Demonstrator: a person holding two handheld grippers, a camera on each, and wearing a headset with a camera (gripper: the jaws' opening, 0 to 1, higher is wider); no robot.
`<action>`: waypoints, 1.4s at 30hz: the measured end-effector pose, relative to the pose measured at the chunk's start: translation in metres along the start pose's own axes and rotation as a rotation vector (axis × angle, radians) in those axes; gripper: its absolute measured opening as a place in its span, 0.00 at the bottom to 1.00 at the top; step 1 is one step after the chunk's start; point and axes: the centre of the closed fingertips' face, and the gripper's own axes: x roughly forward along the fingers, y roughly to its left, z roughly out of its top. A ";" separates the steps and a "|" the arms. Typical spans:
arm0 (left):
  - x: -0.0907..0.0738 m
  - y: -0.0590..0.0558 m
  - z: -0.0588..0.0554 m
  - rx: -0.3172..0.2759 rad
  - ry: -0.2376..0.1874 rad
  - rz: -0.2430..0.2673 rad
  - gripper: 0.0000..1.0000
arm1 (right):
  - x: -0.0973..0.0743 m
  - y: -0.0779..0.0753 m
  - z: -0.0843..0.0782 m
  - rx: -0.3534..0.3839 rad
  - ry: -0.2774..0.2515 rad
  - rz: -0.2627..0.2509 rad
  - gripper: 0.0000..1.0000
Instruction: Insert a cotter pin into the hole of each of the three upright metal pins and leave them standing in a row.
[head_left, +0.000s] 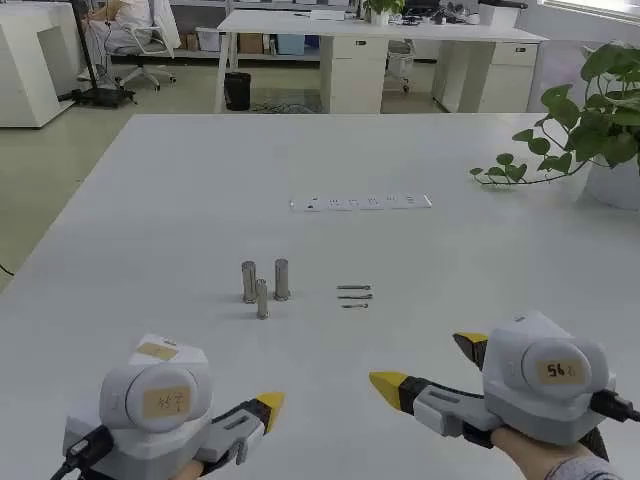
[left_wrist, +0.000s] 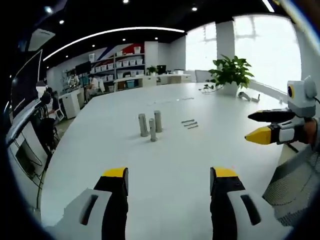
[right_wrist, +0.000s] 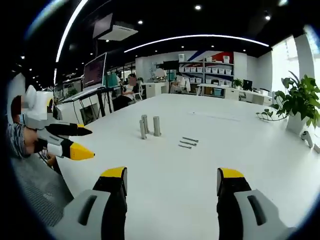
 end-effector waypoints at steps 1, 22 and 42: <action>0.000 0.000 0.000 0.001 -0.001 0.000 0.62 | 0.000 0.000 0.000 0.000 -0.001 0.000 0.71; 0.000 0.006 0.003 0.019 -0.010 0.024 0.63 | 0.002 0.003 0.002 -0.008 -0.005 0.015 0.71; 0.001 0.007 0.004 0.008 -0.013 0.028 0.63 | 0.003 0.005 0.000 -0.009 0.008 0.026 0.69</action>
